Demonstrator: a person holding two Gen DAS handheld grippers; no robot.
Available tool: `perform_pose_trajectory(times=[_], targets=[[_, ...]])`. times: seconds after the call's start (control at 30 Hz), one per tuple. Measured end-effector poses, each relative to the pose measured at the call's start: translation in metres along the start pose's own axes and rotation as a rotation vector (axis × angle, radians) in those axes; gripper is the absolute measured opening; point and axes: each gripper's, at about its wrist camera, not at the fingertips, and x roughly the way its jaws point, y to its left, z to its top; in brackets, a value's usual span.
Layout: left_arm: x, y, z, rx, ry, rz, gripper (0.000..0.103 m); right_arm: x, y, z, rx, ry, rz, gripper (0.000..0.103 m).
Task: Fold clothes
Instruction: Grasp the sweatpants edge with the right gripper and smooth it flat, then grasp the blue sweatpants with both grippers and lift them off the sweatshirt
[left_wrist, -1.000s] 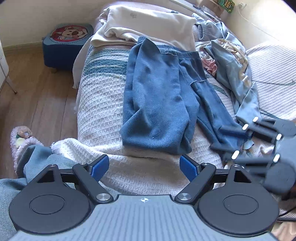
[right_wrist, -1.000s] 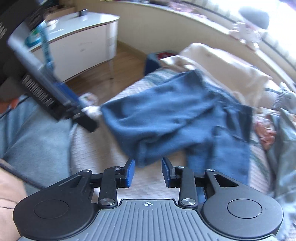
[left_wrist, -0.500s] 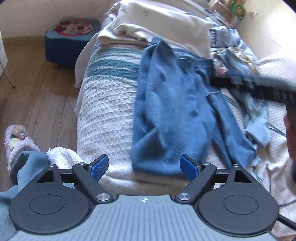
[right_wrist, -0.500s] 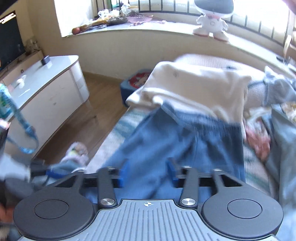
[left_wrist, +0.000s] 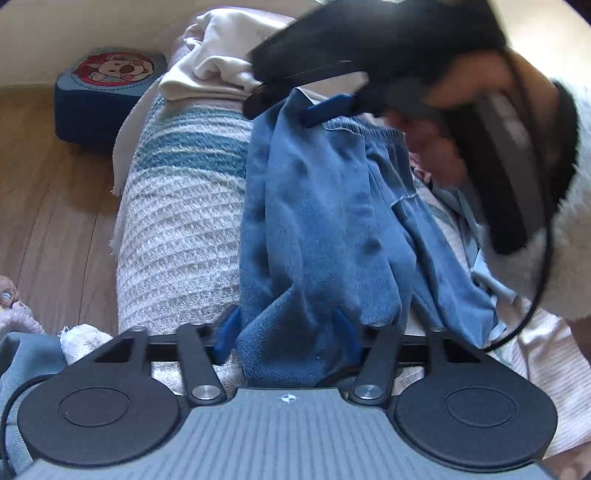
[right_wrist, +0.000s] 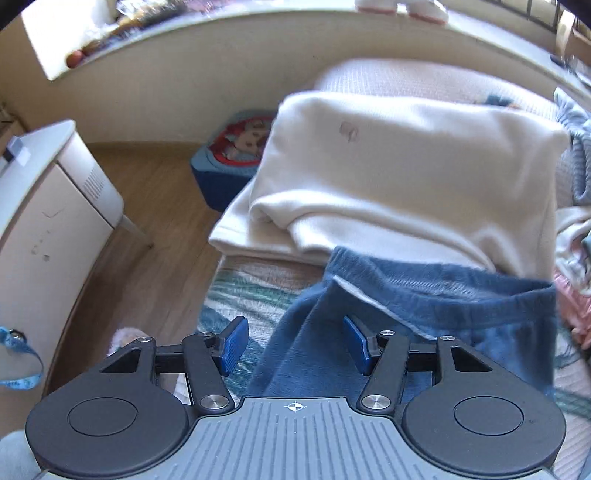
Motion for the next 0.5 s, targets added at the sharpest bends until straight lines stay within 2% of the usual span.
perform_pose_trajectory(times=[0.1,0.17,0.2,0.27,0.33,0.4,0.5], targets=[[-0.003,0.001,-0.001,-0.007,-0.013,-0.024,0.04,0.02,0.011,-0.001,-0.023,0.018,-0.076,0.058],[-0.005,0.005,0.0,-0.044,-0.015,-0.056,0.021,0.027,0.014,-0.003,-0.011,0.007,-0.094,0.058],[-0.006,0.006,0.0,-0.061,-0.017,-0.071,0.018,0.028,0.015,-0.004,-0.024,-0.001,-0.103,0.057],[-0.011,0.002,0.001,-0.042,-0.028,-0.082,0.01,0.025,0.018,-0.006,-0.062,-0.017,-0.113,0.042],[-0.017,-0.002,0.002,-0.025,-0.039,-0.113,0.008,0.018,0.01,-0.007,-0.062,-0.029,-0.103,0.017],[-0.023,-0.01,0.004,-0.006,-0.05,-0.137,0.008,0.008,-0.003,-0.01,-0.046,-0.042,-0.078,0.01],[-0.032,-0.029,0.008,0.038,-0.059,-0.179,0.008,-0.017,-0.023,-0.015,-0.02,-0.088,-0.053,0.008]])
